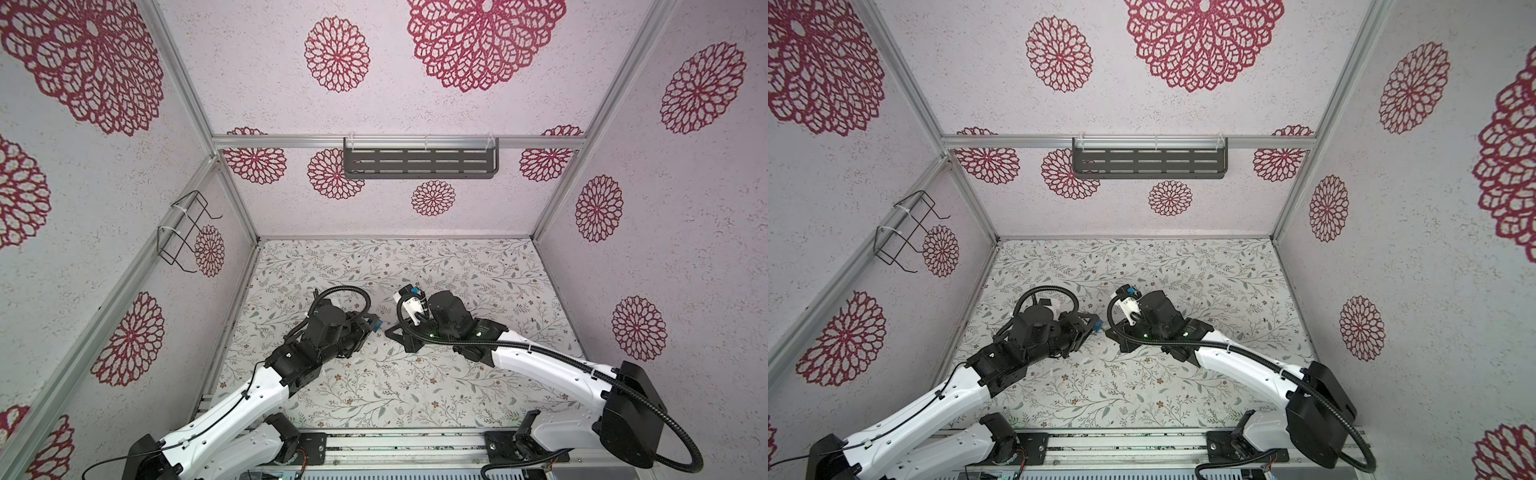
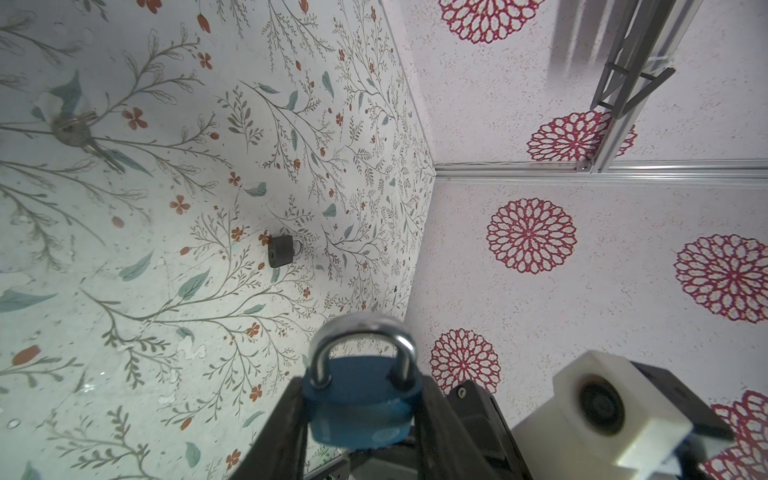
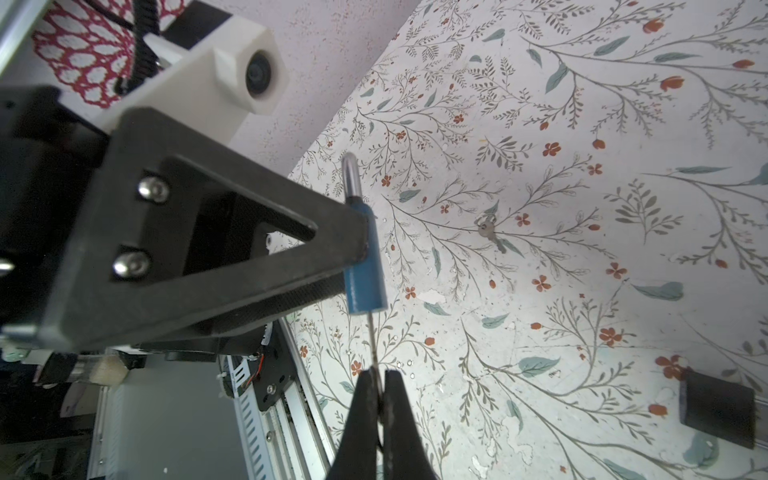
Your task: Unlock with the key
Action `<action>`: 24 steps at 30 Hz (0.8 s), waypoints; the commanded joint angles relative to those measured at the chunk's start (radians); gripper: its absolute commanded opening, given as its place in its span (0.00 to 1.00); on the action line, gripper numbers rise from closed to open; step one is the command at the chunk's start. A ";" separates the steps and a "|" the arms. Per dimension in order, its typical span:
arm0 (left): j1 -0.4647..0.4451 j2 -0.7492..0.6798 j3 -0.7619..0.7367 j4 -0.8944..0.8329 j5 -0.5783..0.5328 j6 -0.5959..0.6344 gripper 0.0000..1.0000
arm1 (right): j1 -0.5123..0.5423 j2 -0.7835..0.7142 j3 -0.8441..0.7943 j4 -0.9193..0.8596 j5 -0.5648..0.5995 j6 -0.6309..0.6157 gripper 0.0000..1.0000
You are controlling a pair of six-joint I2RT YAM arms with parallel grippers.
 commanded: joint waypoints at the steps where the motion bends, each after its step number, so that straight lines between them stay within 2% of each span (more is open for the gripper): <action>1: -0.025 -0.036 0.023 0.080 0.023 -0.010 0.00 | -0.025 0.005 0.009 0.027 -0.012 0.063 0.00; 5: -0.059 -0.019 0.041 0.092 0.035 -0.010 0.00 | -0.022 0.021 0.035 0.024 -0.020 0.058 0.00; 12: -0.117 0.019 0.087 0.080 0.043 -0.008 0.00 | -0.009 0.016 0.076 0.003 0.082 0.035 0.00; 17: -0.135 0.015 0.093 0.082 0.007 -0.011 0.00 | -0.006 0.034 0.082 0.010 0.110 0.109 0.00; 21: -0.147 0.004 0.076 0.123 -0.007 -0.025 0.00 | -0.011 0.026 0.036 0.129 0.027 0.180 0.00; 24: -0.160 0.016 0.091 0.127 0.006 -0.021 0.00 | -0.007 0.042 0.075 0.082 0.029 0.159 0.00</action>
